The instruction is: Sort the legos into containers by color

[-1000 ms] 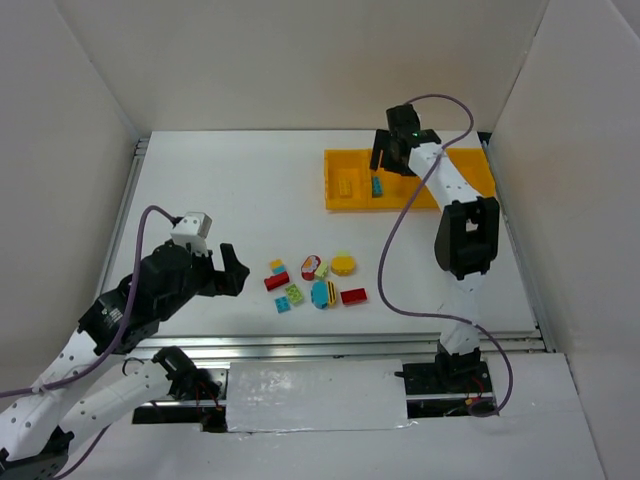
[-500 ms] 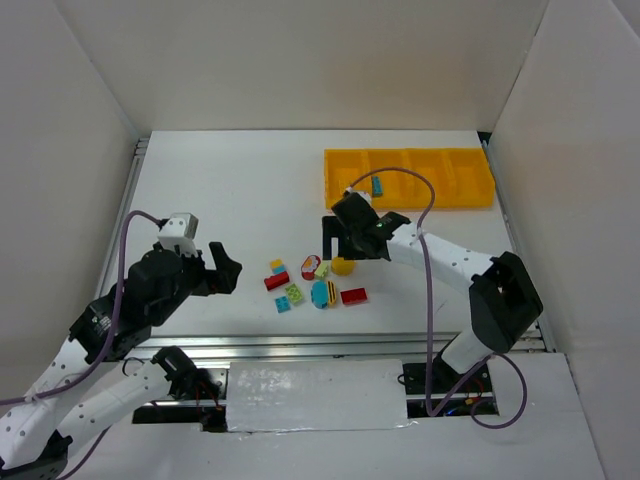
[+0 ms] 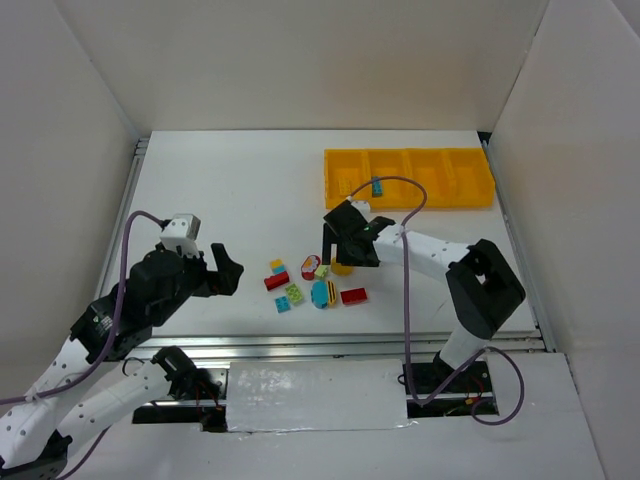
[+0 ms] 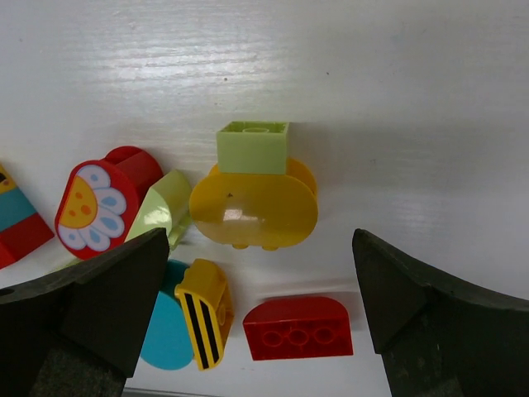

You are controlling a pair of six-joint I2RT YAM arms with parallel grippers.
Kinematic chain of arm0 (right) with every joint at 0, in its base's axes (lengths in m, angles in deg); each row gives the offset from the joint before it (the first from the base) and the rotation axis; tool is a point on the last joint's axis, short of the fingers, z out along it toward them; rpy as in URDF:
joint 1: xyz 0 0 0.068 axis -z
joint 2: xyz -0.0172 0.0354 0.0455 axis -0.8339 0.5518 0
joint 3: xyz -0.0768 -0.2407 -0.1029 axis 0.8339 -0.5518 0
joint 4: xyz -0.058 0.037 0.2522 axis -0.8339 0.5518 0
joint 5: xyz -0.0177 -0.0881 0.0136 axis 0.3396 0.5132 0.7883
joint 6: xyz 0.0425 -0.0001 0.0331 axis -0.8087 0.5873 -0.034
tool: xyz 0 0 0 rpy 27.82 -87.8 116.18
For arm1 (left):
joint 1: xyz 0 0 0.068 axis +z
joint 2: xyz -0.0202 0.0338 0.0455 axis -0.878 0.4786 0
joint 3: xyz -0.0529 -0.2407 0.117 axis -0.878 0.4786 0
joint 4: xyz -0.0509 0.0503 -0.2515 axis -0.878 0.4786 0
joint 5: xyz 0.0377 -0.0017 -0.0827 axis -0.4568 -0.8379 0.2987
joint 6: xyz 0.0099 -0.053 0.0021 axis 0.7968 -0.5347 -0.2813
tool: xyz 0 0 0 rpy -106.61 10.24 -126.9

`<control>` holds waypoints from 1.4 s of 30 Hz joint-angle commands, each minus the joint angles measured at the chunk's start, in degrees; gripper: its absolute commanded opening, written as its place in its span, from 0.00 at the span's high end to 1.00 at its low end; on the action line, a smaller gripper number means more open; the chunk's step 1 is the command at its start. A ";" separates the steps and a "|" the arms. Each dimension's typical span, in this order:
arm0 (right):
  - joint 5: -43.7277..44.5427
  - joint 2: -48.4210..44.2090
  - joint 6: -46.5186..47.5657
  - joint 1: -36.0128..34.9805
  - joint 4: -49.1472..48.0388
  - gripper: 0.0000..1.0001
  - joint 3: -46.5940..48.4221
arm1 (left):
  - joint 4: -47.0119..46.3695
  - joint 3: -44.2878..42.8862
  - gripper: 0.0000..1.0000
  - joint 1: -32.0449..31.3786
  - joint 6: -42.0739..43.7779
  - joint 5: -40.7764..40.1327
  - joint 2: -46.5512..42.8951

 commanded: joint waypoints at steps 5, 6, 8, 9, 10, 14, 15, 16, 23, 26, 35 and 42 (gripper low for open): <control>3.74 3.47 -1.03 -0.47 -1.26 0.01 3.00 | -2.40 0.22 0.01 -0.35 0.80 1.37 0.69; 3.83 3.74 -1.03 -0.47 -1.35 0.01 3.09 | -2.40 0.13 0.00 -0.27 0.80 1.38 0.78; 3.74 4.71 -0.68 -0.47 -1.52 0.02 3.18 | -2.40 0.22 0.01 -0.27 0.89 1.55 0.96; 3.83 5.06 -0.59 -0.47 -1.78 0.02 3.18 | -2.40 0.22 0.00 -0.35 0.98 1.55 0.96; 3.83 5.76 -0.50 -0.47 -1.87 0.03 3.18 | -2.49 0.22 0.00 -0.35 0.98 1.64 0.96; 2.95 7.08 0.38 -0.47 -3.19 0.06 2.74 | -2.58 0.22 0.00 -0.27 1.07 1.81 1.13; 2.25 7.34 0.99 -0.55 -3.98 0.07 2.74 | -2.58 0.31 0.00 -0.27 1.15 1.90 1.13; 2.16 7.87 1.17 -0.47 -4.33 0.08 2.65 | -2.49 0.22 0.01 -0.35 1.15 1.99 1.22; 1.72 7.79 3.19 -0.38 -5.92 0.48 2.04 | -2.58 0.31 0.00 -0.35 1.15 1.99 1.13; 1.98 4.72 5.46 -0.47 -6.09 0.77 1.24 | -2.67 0.31 0.01 -0.35 1.07 2.08 1.05; -2.91 -10.39 18.45 -2.48 -6.71 1.00 0.54 | -10.21 0.83 0.00 -0.18 -8.15 6.02 3.59; -22.32 -25.68 30.70 -12.75 -5.65 1.00 -2.27 | -21.46 0.22 0.01 -0.09 -19.65 15.60 4.21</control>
